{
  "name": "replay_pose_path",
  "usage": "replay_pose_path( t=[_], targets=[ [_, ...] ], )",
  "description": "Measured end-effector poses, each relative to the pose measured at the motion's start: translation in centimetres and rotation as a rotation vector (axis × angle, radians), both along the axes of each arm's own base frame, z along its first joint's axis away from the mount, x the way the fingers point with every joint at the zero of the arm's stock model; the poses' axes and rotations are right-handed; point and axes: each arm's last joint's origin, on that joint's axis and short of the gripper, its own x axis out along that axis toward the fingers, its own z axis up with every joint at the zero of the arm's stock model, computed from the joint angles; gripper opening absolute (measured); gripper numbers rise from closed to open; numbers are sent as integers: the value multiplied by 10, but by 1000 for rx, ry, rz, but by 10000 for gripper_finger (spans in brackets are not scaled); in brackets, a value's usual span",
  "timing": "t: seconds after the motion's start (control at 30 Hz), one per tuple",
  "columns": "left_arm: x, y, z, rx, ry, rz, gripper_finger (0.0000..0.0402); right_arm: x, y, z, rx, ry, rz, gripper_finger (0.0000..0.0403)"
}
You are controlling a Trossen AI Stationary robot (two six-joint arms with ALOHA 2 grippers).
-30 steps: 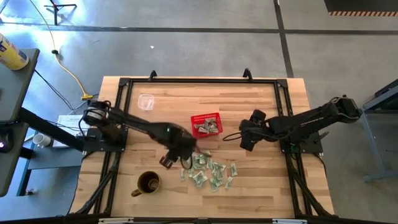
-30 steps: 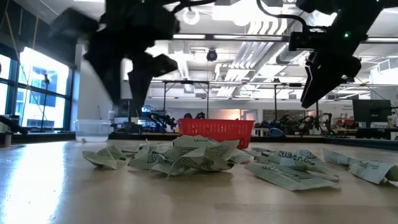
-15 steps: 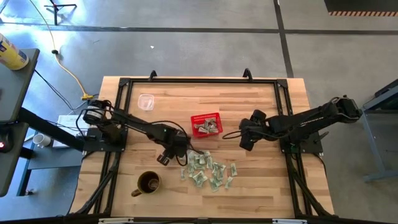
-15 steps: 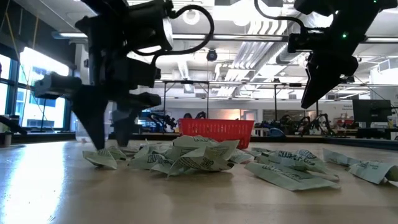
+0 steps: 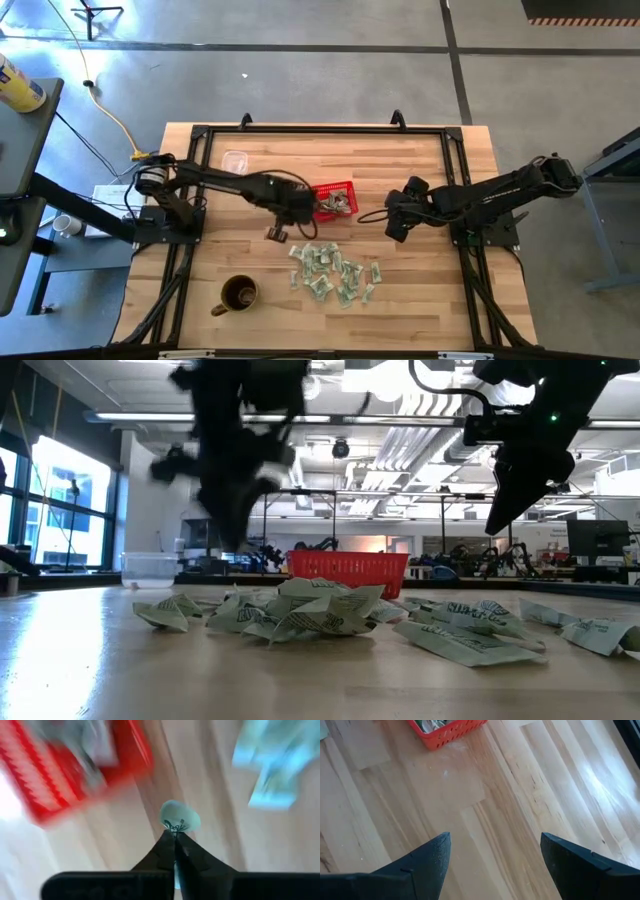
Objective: Pick and place items into bin
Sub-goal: Put the green stevia packet into the red bin
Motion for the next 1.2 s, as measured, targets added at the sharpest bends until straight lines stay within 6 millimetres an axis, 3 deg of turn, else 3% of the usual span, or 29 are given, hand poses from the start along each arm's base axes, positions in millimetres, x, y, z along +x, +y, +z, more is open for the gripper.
replay_pose_path(
  t=[0.13,0.2,0.33,0.5,0.6,0.7,0.8,0.87,1.03,1.2],
  targets=[
    [27,23,48,-1,-262,40,23,0,-1,0,-28,-4,-9,298],
    [40,38,54,-23,-364,65,26,0,-1,0,-38,-3,-9,298],
    [61,62,23,-135,-394,131,63,-1,-1,0,-42,4,-9,298],
    [61,67,-2,-159,-265,271,155,-5,0,-1,-39,49,-3,298],
    [55,58,-1,-154,-214,352,215,-6,3,-2,-33,62,21,298],
    [42,39,25,-196,-191,419,260,-2,10,-4,37,56,157,298],
    [25,11,46,-235,-160,406,275,0,25,-12,166,42,413,298],
    [18,-7,53,-233,-154,397,273,0,32,-16,240,23,474,298],
    [-9,-36,49,-101,-22,488,245,4,36,-26,549,-24,10,298],
    [-30,-67,24,-83,-35,497,217,24,72,-26,689,-172,-248,287]
  ],
)
